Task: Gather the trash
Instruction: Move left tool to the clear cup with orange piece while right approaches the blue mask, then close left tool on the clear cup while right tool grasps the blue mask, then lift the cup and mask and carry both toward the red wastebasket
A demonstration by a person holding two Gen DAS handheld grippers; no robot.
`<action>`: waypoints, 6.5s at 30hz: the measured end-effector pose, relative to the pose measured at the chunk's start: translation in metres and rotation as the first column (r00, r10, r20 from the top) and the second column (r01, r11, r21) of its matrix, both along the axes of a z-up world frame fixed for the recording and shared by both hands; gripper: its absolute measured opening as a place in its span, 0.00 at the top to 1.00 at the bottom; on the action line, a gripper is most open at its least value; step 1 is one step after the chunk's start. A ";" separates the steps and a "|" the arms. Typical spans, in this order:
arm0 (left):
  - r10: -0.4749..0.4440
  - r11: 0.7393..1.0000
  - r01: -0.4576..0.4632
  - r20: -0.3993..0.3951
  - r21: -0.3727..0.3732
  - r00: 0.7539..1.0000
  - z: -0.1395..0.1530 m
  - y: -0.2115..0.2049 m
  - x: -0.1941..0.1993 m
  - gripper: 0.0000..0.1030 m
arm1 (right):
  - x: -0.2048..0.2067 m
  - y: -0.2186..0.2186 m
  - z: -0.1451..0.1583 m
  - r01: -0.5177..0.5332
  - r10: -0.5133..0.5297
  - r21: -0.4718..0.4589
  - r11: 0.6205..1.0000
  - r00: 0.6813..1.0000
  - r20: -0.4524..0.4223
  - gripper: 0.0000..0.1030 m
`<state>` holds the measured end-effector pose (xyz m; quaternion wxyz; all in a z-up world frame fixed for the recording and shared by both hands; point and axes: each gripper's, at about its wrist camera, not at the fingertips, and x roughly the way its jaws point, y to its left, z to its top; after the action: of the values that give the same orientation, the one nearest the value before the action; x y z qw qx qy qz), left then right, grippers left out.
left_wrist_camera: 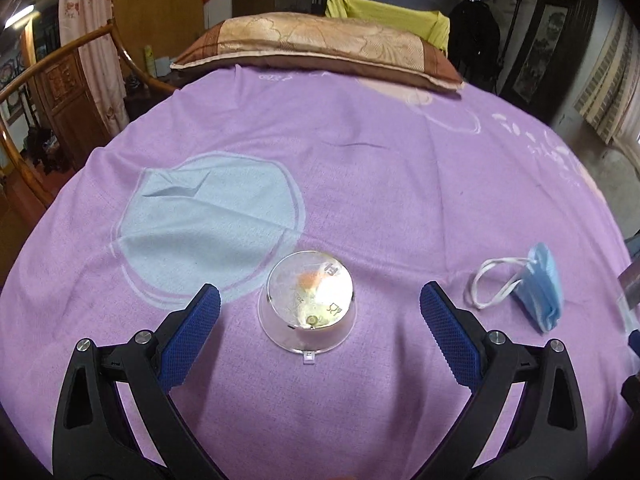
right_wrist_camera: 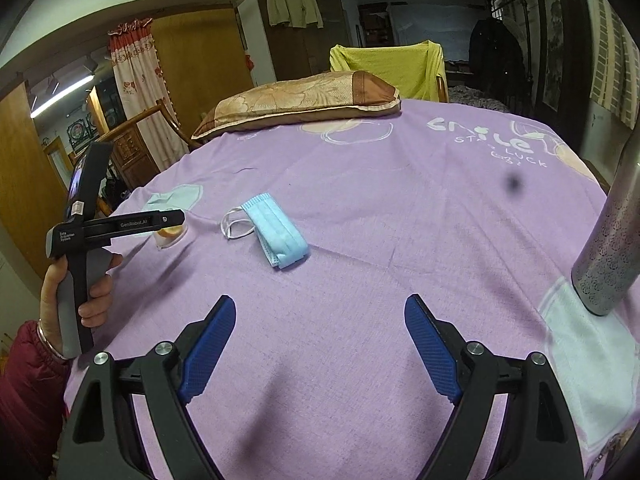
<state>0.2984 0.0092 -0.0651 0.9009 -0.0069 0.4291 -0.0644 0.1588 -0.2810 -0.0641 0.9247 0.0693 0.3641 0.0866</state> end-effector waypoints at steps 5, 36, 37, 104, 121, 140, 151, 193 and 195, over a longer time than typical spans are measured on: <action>-0.025 0.998 0.026 -0.021 0.050 0.999 -0.011 -0.010 0.004 0.07 | 0.002 -0.001 -0.001 0.006 -0.006 0.002 1.000 1.000 -0.011 0.17; 0.034 0.993 -0.030 -0.034 0.117 0.999 -0.017 -0.002 0.008 0.27 | 0.108 0.062 -0.031 -0.044 0.034 -0.089 0.995 0.994 -0.102 0.17; 0.044 0.992 -0.040 -0.036 0.118 0.998 -0.017 -0.001 0.009 0.22 | 0.110 0.061 -0.032 -0.044 0.034 -0.083 0.996 0.993 -0.113 0.17; 0.078 0.993 -0.072 -0.063 0.097 0.995 -0.019 0.009 0.009 0.06 | 0.122 0.063 -0.038 -0.065 0.067 0.020 0.998 0.989 -0.130 0.14; 0.048 0.999 -0.047 -0.035 0.017 0.998 -0.011 0.014 0.005 0.24 | 0.123 0.052 -0.043 -0.035 0.044 0.067 0.997 0.988 -0.150 0.57; -0.007 0.995 0.007 0.008 0.097 1.000 -0.010 -0.004 0.000 0.45 | 0.122 0.050 -0.042 -0.021 0.032 0.075 0.997 0.989 -0.148 0.62; -0.008 1.000 0.008 0.064 0.006 0.998 0.007 0.005 -0.008 0.45 | 0.116 0.045 -0.037 0.006 -0.001 0.047 0.999 0.993 -0.120 0.63; -0.125 0.991 0.136 0.332 -0.009 0.935 0.145 -0.040 -0.177 0.45 | -0.086 -0.034 0.108 0.088 -0.116 0.113 0.990 0.956 0.271 0.64; -0.132 0.989 0.146 0.351 -0.011 0.927 0.154 -0.042 -0.189 0.45 | -0.099 -0.036 0.116 0.082 -0.113 0.115 0.990 0.949 0.294 0.64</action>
<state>0.1099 -0.0325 0.0891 0.9557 0.0183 0.2604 -0.1361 0.0603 -0.3168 0.0520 0.9676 0.1203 0.2111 0.0687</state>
